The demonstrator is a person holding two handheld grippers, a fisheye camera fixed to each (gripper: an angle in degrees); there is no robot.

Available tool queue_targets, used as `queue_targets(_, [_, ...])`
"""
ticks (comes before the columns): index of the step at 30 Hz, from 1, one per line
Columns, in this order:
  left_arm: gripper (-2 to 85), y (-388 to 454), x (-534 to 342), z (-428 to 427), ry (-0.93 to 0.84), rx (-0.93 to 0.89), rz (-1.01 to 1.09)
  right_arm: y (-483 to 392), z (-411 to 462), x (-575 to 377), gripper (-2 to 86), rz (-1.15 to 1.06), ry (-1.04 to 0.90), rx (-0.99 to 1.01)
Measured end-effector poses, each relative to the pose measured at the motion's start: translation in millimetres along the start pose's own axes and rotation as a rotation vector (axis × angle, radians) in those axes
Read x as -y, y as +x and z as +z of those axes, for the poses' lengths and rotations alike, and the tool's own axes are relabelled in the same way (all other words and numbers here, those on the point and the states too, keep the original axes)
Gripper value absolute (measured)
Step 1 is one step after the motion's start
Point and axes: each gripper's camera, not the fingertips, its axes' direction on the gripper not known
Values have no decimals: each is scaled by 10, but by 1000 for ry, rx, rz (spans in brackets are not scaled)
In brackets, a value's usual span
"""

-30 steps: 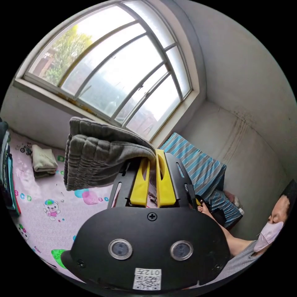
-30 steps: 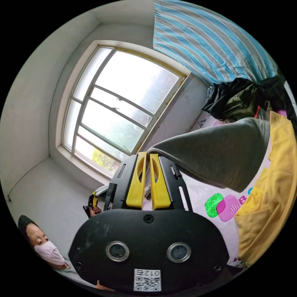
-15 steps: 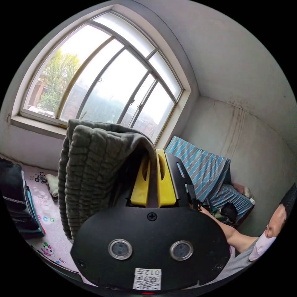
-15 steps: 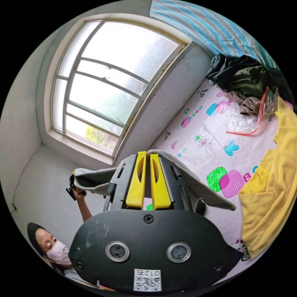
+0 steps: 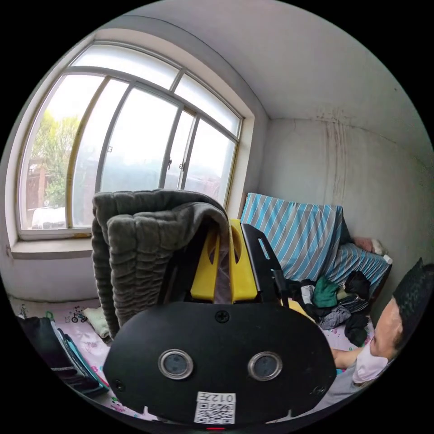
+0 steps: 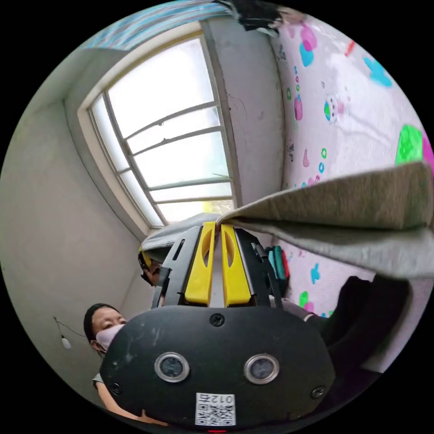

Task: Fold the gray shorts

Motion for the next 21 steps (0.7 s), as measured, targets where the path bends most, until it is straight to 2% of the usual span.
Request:
queue_targets(2, [58, 134, 151, 95, -25, 5, 21, 317, 43, -1, 11, 67, 40, 97])
queue_targets(8, [60, 474, 426, 277, -76, 6, 63, 933, 106, 15, 63, 239, 56, 184])
queue_targets(13, [61, 509, 423, 205, -85, -22, 45, 1330, -36, 80, 131, 366, 51, 95])
queue_targets(18, [60, 443, 378, 42, -91, -15, 33, 1626, -78, 201, 145, 438, 16, -7])
queue_targets(21, [60, 376, 369, -68, -90, -1, 24, 1786, -86, 242, 155, 470, 47, 28])
